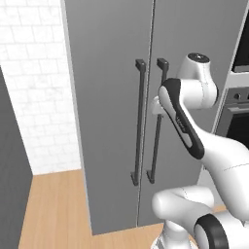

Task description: Take the strawberry from the fridge and place it on top of the pancake, located on the dining counter.

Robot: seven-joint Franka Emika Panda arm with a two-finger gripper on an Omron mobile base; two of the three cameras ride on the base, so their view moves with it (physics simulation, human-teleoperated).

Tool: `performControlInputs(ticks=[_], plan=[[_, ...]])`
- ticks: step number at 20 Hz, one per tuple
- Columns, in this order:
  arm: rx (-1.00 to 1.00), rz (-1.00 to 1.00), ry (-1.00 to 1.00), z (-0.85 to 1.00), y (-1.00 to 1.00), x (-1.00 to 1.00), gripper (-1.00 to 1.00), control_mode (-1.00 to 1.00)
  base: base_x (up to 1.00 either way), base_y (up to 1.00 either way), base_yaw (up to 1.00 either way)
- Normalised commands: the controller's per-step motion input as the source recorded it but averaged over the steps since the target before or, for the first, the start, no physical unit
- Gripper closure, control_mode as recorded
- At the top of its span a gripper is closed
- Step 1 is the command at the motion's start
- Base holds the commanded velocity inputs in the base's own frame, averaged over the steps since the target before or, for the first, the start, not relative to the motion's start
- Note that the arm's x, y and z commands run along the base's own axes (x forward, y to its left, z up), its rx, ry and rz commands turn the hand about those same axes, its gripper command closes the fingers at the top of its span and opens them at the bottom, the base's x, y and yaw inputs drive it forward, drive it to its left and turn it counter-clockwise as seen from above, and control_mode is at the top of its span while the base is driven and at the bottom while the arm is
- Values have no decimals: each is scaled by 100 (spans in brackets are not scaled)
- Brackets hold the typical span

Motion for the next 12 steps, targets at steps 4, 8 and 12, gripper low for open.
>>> performControlInputs(ticks=[4,8,12], plan=[[0,0,0,0,0,0,-100,100,-5,-4,0],[0,0,0,0,0,0,-100,100,-29,-15,0],[0,0,0,0,0,0,-100,100,-25,0,0]])
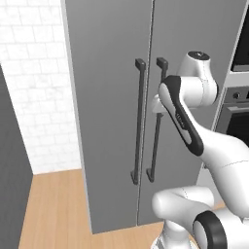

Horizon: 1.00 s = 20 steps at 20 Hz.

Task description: Take the strawberry from the fridge and place it on top of the pancake, located on the dining counter.

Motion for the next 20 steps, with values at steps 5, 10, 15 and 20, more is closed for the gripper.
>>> performControlInputs(ticks=[5,10,15,20], plan=[[0,0,0,0,0,0,-100,100,-42,-1,0],[0,0,0,0,0,0,-100,100,-35,-7,0],[0,0,0,0,0,0,-100,100,-3,-11,0],[5,2,-21,-6,-27,1,-100,-100,0,-11,0]])
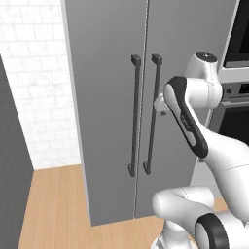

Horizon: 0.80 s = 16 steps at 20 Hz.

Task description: Take the strawberry from the fridge and place it on top of the pancake, located on the dining counter.

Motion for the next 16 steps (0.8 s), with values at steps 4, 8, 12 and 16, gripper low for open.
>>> performControlInputs(ticks=[4,8,12,16], plan=[[14,5,-52,0,-44,3,-100,-100,0,0,0],[7,-3,-15,0,-11,27,-100,-100,0,0,0],[0,-14,0,0,9,52,-100,-100,0,0,0],[0,-3,0,0,-8,67,-100,-100,0,0,0]])
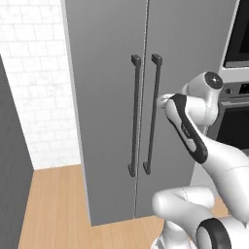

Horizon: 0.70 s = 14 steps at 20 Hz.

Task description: Take the strawberry from the fridge and place it on top of the pancake, located on the dining counter.

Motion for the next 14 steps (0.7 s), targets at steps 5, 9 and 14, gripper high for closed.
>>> performControlInputs(ticks=[5,9,14], plan=[[0,0,0,-5,-7,61,-100,-100,0,0,0],[0,0,0,-12,0,52,-100,-100,0,0,0],[0,0,0,-17,0,47,-100,-100,0,0,0]])
